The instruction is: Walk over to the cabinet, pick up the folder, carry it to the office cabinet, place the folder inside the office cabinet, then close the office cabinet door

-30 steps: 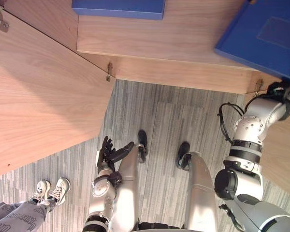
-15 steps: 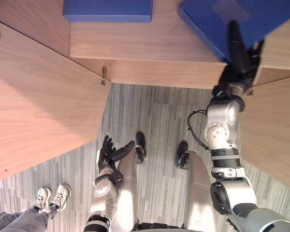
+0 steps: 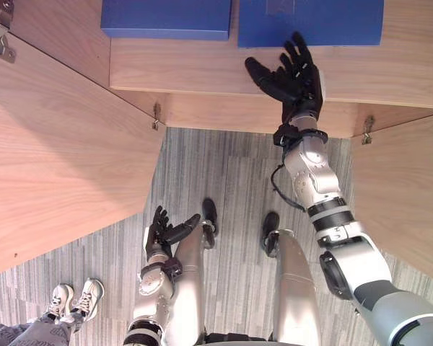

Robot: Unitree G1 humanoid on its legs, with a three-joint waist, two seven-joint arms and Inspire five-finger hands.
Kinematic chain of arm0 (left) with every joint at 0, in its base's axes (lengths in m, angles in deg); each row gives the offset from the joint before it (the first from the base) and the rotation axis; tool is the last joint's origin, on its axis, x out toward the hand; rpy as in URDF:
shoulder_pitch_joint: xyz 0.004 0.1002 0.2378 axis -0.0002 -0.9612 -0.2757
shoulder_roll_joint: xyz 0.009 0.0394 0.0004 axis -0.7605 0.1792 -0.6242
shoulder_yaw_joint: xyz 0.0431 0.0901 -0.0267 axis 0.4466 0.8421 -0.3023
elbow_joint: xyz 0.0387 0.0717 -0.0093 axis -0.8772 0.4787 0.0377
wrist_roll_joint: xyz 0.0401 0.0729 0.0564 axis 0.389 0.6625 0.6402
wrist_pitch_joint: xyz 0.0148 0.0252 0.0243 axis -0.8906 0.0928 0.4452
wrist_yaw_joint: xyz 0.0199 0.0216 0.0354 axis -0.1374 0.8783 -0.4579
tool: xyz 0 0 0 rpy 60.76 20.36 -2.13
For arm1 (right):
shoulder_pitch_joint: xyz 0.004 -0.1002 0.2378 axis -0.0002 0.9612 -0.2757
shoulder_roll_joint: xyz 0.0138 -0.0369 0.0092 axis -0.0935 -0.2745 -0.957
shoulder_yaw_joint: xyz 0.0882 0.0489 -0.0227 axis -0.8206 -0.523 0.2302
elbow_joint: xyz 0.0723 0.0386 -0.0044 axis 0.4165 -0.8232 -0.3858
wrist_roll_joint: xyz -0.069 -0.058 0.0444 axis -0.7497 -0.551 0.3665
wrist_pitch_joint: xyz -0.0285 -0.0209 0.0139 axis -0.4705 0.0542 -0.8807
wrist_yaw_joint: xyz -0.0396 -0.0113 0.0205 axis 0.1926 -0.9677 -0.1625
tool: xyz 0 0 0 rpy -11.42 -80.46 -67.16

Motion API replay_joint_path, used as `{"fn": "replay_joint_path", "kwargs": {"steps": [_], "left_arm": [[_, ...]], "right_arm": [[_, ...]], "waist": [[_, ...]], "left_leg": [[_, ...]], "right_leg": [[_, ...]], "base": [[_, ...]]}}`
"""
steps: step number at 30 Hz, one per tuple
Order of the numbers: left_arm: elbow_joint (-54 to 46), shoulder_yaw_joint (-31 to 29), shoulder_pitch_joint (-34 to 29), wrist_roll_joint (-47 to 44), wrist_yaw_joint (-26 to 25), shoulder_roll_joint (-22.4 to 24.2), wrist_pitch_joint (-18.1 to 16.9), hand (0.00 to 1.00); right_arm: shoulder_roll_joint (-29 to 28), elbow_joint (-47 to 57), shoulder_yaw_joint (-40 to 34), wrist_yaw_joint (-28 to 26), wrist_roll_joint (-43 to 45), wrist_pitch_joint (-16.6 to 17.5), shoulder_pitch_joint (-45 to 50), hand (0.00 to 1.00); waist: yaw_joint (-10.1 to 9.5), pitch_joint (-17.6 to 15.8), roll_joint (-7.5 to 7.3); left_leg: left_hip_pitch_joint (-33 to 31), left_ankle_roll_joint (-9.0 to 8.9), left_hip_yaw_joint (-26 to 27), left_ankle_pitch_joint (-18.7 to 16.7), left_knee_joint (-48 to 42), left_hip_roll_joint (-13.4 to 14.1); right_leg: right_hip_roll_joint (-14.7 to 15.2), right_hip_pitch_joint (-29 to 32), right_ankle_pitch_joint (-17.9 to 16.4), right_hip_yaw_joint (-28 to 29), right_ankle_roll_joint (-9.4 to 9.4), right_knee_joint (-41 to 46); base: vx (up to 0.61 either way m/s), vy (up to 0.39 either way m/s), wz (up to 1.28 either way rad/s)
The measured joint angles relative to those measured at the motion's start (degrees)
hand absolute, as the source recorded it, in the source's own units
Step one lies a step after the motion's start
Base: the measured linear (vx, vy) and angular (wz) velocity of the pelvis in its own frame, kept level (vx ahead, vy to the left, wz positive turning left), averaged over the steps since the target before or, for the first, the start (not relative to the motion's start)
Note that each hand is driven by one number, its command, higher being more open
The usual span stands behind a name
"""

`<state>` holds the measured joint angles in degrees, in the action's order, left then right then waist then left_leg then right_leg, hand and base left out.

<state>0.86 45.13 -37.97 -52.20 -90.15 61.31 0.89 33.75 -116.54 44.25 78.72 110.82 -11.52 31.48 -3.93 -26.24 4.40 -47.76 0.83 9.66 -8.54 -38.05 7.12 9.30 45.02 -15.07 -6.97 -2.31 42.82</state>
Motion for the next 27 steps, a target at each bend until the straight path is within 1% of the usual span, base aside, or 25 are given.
{"fn": "replay_joint_path", "kwargs": {"steps": [3, 5, 7, 9, 14, 21, 27], "left_arm": [[0.4, 0.2, 0.0, 0.0, 0.0, -0.4, -0.5, 1.00], [0.6, 0.8, 0.0, -0.1, 0.0, -1.0, -0.9, 1.00], [0.9, 1.1, 0.2, -0.2, 0.0, -1.7, -0.9, 1.00], [1.2, 1.1, 0.2, -0.5, 0.0, -2.0, -0.9, 1.00], [2.2, 1.1, 0.2, -1.2, 0.0, -2.3, -1.0, 1.00], [1.7, 1.1, 0.4, -1.9, -0.4, -2.2, -1.3, 1.00], [-0.5, 2.1, 0.4, -1.9, -1.6, -1.6, -1.4, 1.00]], "right_arm": [[3.6, -3.7, 3.0, 0.0, -6.7, -1.2, -2.7, 0.00], [5.6, -4.6, 4.8, -0.1, -9.1, -1.4, -4.1, 0.00], [7.8, -5.4, 6.3, 0.0, -13.3, -2.0, -6.1, 0.00], [8.7, -6.5, 6.8, 0.2, -15.7, -2.3, -7.6, 0.00], [9.8, -10.5, 8.1, 2.3, -22.7, -5.2, -12.3, 0.00], [12.3, -14.0, 9.1, 5.4, -27.6, -8.0, -19.7, 0.00], [14.3, -14.9, 9.1, 8.5, -28.8, -8.7, -26.2, 0.00]], "waist": [[-0.04, 0.0, 0.00], [-0.03, 0.0, 0.01], [0.01, 0.0, 0.01], [0.02, 0.0, 0.01], [-0.07, 0.0, 0.01], [-0.08, 0.0, 0.03], [-0.20, 0.0, 0.05]], "left_leg": [[-0.4, -0.02, -0.1, 0.2, 0.2, -0.2], [-1.0, -0.02, -0.1, 0.3, 0.2, -0.3], [-2.0, 0.02, 0.0, 0.6, 0.4, -0.4], [-2.3, 0.05, 0.0, 1.0, 0.8, -0.6], [-2.8, -0.01, -0.1, 1.3, 1.3, -0.6], [-4.2, -0.28, -0.8, 3.3, 3.3, -1.8], [-4.6, -0.77, -1.1, 5.8, 6.7, -2.4]], "right_leg": [[0.3, 0.4, 0.0, -0.2, -0.03, 0.0], [0.3, 0.9, 0.1, -0.2, -0.08, 0.0], [0.4, 2.0, 0.3, -0.2, -0.12, 0.0], [0.6, 2.3, 0.3, -0.3, -0.13, 0.0], [0.6, 2.7, 0.4, -0.7, -0.08, -0.2], [1.6, 4.4, 0.5, -1.8, 0.02, -0.2], [2.0, 5.3, 1.1, -2.7, 0.67, -1.2]], "base": [[-0.01, -0.027, 0.05], [0.00, 0.000, 0.00], [0.00, -0.009, 0.02], [0.01, -0.020, 0.06], [0.00, -0.018, 0.02], [0.00, -0.031, 0.12], [-0.01, -0.043, 0.10]]}}
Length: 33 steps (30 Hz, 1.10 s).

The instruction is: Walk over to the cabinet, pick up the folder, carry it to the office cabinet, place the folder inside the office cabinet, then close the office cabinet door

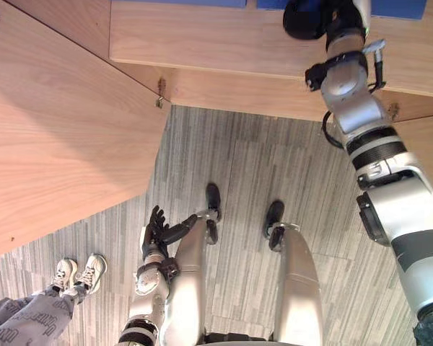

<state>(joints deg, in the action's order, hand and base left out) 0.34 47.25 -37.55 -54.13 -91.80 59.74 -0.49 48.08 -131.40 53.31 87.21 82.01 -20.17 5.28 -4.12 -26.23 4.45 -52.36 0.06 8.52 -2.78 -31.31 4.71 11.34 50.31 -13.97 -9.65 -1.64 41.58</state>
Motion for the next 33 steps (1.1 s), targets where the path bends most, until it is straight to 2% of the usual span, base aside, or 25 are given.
{"fn": "replay_joint_path", "kwargs": {"steps": [3, 6, 9, 11, 12, 14, 15, 17, 19, 20, 21, 23, 25, 29, 33], "left_arm": [[-0.7, 0.1, 0.0, -0.5, -0.1, 0.5, 0.0, 1.00], [-1.6, 0.1, 0.1, -1.0, -0.2, 1.4, 0.0, 1.00], [-1.7, 0.1, 0.2, -0.9, -0.1, 2.1, 0.1, 1.00], [-1.1, 0.0, 0.2, -0.9, -0.1, 2.6, 0.5, 1.00], [-0.8, -0.1, 0.1, -0.8, 0.0, 2.6, 0.7, 1.00], [0.9, -0.1, -0.1, -0.1, 0.3, 2.7, 1.5, 1.00], [1.5, -0.2, -0.6, 1.6, 0.4, 2.7, 1.7, 1.00], [2.5, -0.4, -1.4, 3.7, 0.7, 2.6, 2.2, 1.00], [5.1, -0.5, -1.6, 5.3, 1.3, 2.1, 2.7, 1.00], [7.2, -0.5, -1.7, 6.0, 1.7, 1.4, 3.0, 1.00], [10.2, -0.6, -1.8, 6.0, 2.0, 0.7, 3.3, 1.00], [13.8, -0.6, -1.9, 7.1, 2.6, -0.1, 4.0, 1.00], [15.9, -0.9, -2.4, 8.1, 2.9, -0.6, 4.6, 1.00], [18.4, -3.0, -5.5, 9.5, 3.1, -0.7, 5.4, 1.00], [20.3, -5.4, -6.8, 11.9, 3.5, -0.7, 5.7, 1.00]], "right_arm": [[1.0, 0.0, -0.3, 0.5, 0.4, 0.0, -0.8, 0.00], [1.9, 2.5, -3.9, 0.6, 2.7, 0.0, 1.1, 0.00], [2.7, 18.1, -9.6, 2.0, 5.6, 0.4, 13.1, 0.00], [2.1, 32.8, -12.0, 2.6, 5.6, 2.1, 27.8, 0.00], [1.3, 35.6, -12.1, 2.5, 5.6, 2.9, 31.4, 0.00], [-3.4, 43.8, -12.1, 1.1, 5.3, 5.8, 44.3, 0.00], [-7.1, 46.5, -11.4, 0.0, 4.5, 7.6, 50.6, 1.00], [-12.6, 47.5, -9.7, -2.3, 3.5, 9.6, 59.3, 1.00], [-17.0, 45.6, -8.1, -4.6, 2.1, 10.0, 67.4, 1.00], [-19.4, 42.3, -7.6, -6.6, 1.9, 10.0, 71.5, 1.00], [-21.4, 37.3, -7.8, -8.2, 1.8, 10.0, 74.8, 1.00], [-23.0, 30.0, -8.9, -9.4, 1.4, 9.7, 78.2, 1.00], [-24.4, 23.6, -12.2, -10.5, 0.6, 9.3, 80.7, 1.00], [-26.5, 11.2, -22.6, -10.8, 2.5, 8.5, 84.6, 1.00], [-26.9, 7.1, -30.0, -10.9, 7.8, 8.5, 87.2, 1.00]], "waist": [[0.01, 0.0, 0.00], [0.14, 0.0, 0.00], [0.33, 0.0, 0.00], [0.50, 0.0, -0.01], [0.50, 0.0, -0.01], [0.72, 0.0, -0.06], [1.24, 0.1, -0.23], [2.08, 0.6, -1.09], [2.54, 1.1, -2.15], [2.97, 1.9, -2.80], [3.55, 4.1, -3.28], [4.70, 6.3, -3.52], [5.34, 7.4, -3.67], [6.83, 12.0, -3.81], [7.61, 15.0, -3.89]], "left_leg": [[0.2, -0.07, 0.0, 0.5, 0.7, 0.0], [0.5, -0.06, 0.1, 0.7, 1.0, 0.0], [1.6, -0.06, 0.4, 0.7, 0.7, 0.2], [4.1, -0.49, 0.8, 0.2, 0.2, 0.7], [5.2, -0.46, 0.9, -0.3, 0.1, 1.0], [9.9, -0.21, 1.4, -2.1, 0.1, 1.9], [12.3, -0.14, 1.9, -2.9, 0.3, 2.4], [16.2, -0.22, 3.0, -3.5, 1.1, 2.8], [20.7, -0.21, 4.0, -3.5, 3.4, 2.8], [23.6, -0.29, 4.8, -3.4, 5.1, 3.0], [25.6, -0.53, 5.3, -2.9, 7.0, 3.0], [28.8, -0.44, 6.6, -2.3, 10.1, 3.0], [32.5, -0.36, 8.6, -2.0, 12.8, 2.8], [40.4, 0.13, 13.1, -1.0, 19.7, 1.6], [46.2, 0.05, 16.8, -0.3, 24.6, 0.3]], "right_leg": [[0.0, 0.0, 0.1, -0.2, 0.17, -0.2], [0.0, -0.1, 0.2, -0.2, 0.26, -0.3], [-0.1, -1.6, 0.2, -0.2, 0.20, -0.8], [-0.5, -5.0, 0.2, -0.5, 0.17, -1.8], [-0.8, -6.2, 0.2, -0.5, 0.17, -2.2], [-1.6, -11.2, 0.2, -0.4, 0.09, -3.7], [-2.2, -13.8, 0.1, -0.2, 0.08, -4.9], [-2.7, -17.1, 0.1, 0.6, -0.03, -6.2], [-3.3, -21.0, 0.7, 1.6, -0.49, -8.6], [-3.9, -23.5, 1.4, 2.2, -0.61, -10.8], [-4.5, -25.4, 2.6, 2.8, -0.81, -13.7], [-5.3, -28.6, 4.8, 3.8, -1.21, -18.6], [-6.0, -32.0, 6.8, 5.4, -1.65, -22.8], [-6.5, -38.8, 11.2, 9.3, -2.96, -32.3], [-6.4, -42.7, 13.4, 12.9, -3.45, -37.1]], "base": [[0.00, -0.037, 0.05], [0.00, -0.010, 0.00], [0.01, -0.005, -0.01], [0.03, -0.015, -0.06], [0.04, -0.018, -0.16], [0.02, -0.012, -0.23], [0.00, -0.004, -0.22], [0.00, -0.003, -0.27], [0.03, -0.007, -0.31], [0.05, 0.003, -0.39], [0.07, 0.015, -0.37], [0.14, 0.052, -0.41], [0.15, 0.085, -0.51], [0.12, 0.065, -0.51], [0.06, 0.064, -0.53]]}}
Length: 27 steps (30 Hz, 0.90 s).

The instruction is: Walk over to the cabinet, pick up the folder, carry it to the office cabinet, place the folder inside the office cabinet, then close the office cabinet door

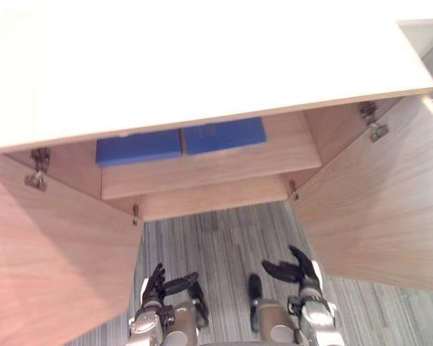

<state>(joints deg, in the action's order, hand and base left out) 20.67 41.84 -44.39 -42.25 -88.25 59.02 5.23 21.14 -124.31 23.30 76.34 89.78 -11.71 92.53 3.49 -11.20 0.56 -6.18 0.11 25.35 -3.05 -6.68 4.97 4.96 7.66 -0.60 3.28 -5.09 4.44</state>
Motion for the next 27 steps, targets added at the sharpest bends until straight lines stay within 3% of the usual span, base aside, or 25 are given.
{"fn": "replay_joint_path", "kwargs": {"steps": [6, 10, 15, 18, 21, 27], "left_arm": [[1.6, -2.8, -2.5, 2.4, 0.9, 0.1, 0.6, 1.00], [1.6, -4.5, -5.0, 2.8, 1.5, 0.1, 0.7, 1.00], [1.7, -4.2, -5.6, 3.0, 1.7, -0.2, 0.6, 1.00], [1.5, -1.3, -5.6, 3.0, 2.1, -1.6, 0.5, 1.00], [1.4, 0.4, -5.6, 3.0, 2.3, -2.3, 0.2, 1.00], [0.9, 4.6, -5.1, 3.1, 3.0, -1.8, -0.7, 1.00]], "right_arm": [[-0.6, 0.1, -12.3, 0.5, 8.3, 0.0, 0.9, 1.00], [0.3, 6.4, -16.4, 1.5, 9.3, 0.0, 1.5, 1.00], [8.4, 9.3, -16.9, 2.6, 9.6, 0.0, -3.2, 1.00], [15.4, 9.2, -14.3, 2.5, 9.1, 0.0, -10.5, 1.00], [21.2, 8.1, -8.9, 1.7, 7.7, 0.5, -16.8, 1.00], [29.0, 3.0, -1.5, 0.2, 6.1, 0.8, -26.7, 1.00]], "waist": [[1.34, 2.0, -0.29], [1.84, 2.6, -1.05], [2.68, 3.0, -1.11], [2.94, 3.0, -0.82], [2.91, 2.7, 0.00], [2.74, 0.5, 4.16]], "left_leg": [[5.3, -0.32, 7.2, -0.1, 2.6, -0.4], [7.9, -1.82, 10.7, -1.2, 3.5, -0.8], [9.5, -2.33, 14.3, -2.5, 3.9, -1.4], [9.4, -2.54, 16.9, -3.9, 2.2, -1.5], [8.8, -1.63, 17.0, -5.1, -0.2, -1.1], [7.4, -0.87, 16.0, -7.5, -2.2, -0.5]], "right_leg": [[-0.8, -0.8, 2.5, 7.5, -0.40, -2.5], [-1.5, -0.7, 3.7, 12.9, -0.07, -4.0], [-1.6, -0.4, 4.5, 17.1, 0.62, -4.8], [-1.8, 0.5, 5.2, 19.6, -0.08, -4.9], [-2.2, 1.3, 6.3, 21.6, -1.31, -5.2], [-2.4, 3.2, 8.2, 21.4, -1.46, -5.8]], "base": [[-0.03, 0.035, -0.67], [-0.08, 0.001, -0.72], [-0.04, -0.020, -0.44], [0.01, -0.003, -0.43], [0.05, -0.013, -0.50], [0.07, -0.014, -0.37]]}}
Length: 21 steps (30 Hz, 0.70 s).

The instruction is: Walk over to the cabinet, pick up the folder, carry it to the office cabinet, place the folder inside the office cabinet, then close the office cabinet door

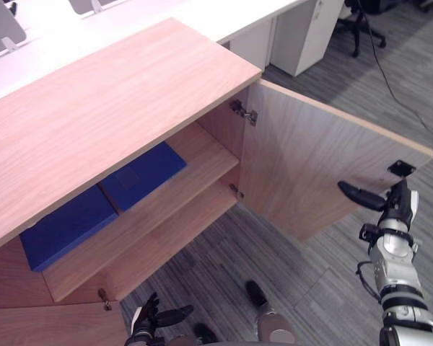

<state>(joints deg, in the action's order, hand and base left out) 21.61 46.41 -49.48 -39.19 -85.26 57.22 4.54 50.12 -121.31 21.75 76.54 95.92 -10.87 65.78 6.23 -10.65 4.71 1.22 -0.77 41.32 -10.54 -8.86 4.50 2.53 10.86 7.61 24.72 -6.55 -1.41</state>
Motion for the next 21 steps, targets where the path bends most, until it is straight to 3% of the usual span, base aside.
{"fn": "replay_joint_path", "kwargs": {"steps": [4, 9, 11, 15, 21], "left_arm": [[0.1, 1.7, 0.0, 1.0, 0.1, 0.8, -0.1, 1.00], [0.4, 0.8, 0.2, 1.1, 0.0, 2.3, -0.1, 1.00], [1.1, -0.7, 0.2, 2.0, -0.2, 3.3, -0.1, 1.00], [2.3, -2.2, 0.5, 3.5, -0.3, 3.6, -0.1, 1.00], [4.0, -2.8, 1.6, 4.7, -0.5, 2.3, -0.1, 1.00]], "right_arm": [[0.3, 0.3, 1.6, -0.2, 0.0, -0.1, -0.1, 1.00], [-4.8, 18.2, 0.3, 1.1, 0.1, -0.6, 11.1, 1.00], [-11.5, 29.9, 0.5, 1.1, 0.1, -0.1, 19.0, 1.00], [-20.3, 42.2, 4.5, 1.0, 0.1, 1.4, 30.7, 1.00], [-22.1, 52.4, 18.3, 0.9, 0.1, 3.2, 46.0, 1.00]], "waist": [[0.62, 0.0, 1.75], [1.26, -0.1, 2.08], [2.54, -0.2, 1.98], [3.21, -0.6, 1.33], [4.72, -0.9, -0.54]], "left_leg": [[-0.2, -0.22, -1.6, -0.2, -0.1, -0.1], [-1.6, -0.39, -2.3, -0.4, -1.1, 0.4], [-2.1, -0.39, -2.8, -0.4, -1.7, 0.9], [-2.1, -0.55, -2.9, -0.5, -3.1, 2.0], [-2.7, -1.32, -3.0, -2.3, -6.5, 4.0]], "right_leg": [[0.0, 0.2, 0.2, -0.4, -0.31, 0.0], [0.1, 0.4, 1.2, -0.9, -0.37, -1.2], [-0.1, 0.3, 1.5, -1.3, -0.19, -1.7], [-0.8, -0.1, 1.7, -1.3, 0.04, -1.7], [-1.6, -0.7, 2.0, -1.5, 0.44, -1.6]], "base": [[0.02, -0.007, -0.04], [-0.04, -0.023, 0.05], [-0.03, -0.036, 0.04], [-0.01, -0.017, -0.01], [-0.04, -0.037, -0.04]]}}
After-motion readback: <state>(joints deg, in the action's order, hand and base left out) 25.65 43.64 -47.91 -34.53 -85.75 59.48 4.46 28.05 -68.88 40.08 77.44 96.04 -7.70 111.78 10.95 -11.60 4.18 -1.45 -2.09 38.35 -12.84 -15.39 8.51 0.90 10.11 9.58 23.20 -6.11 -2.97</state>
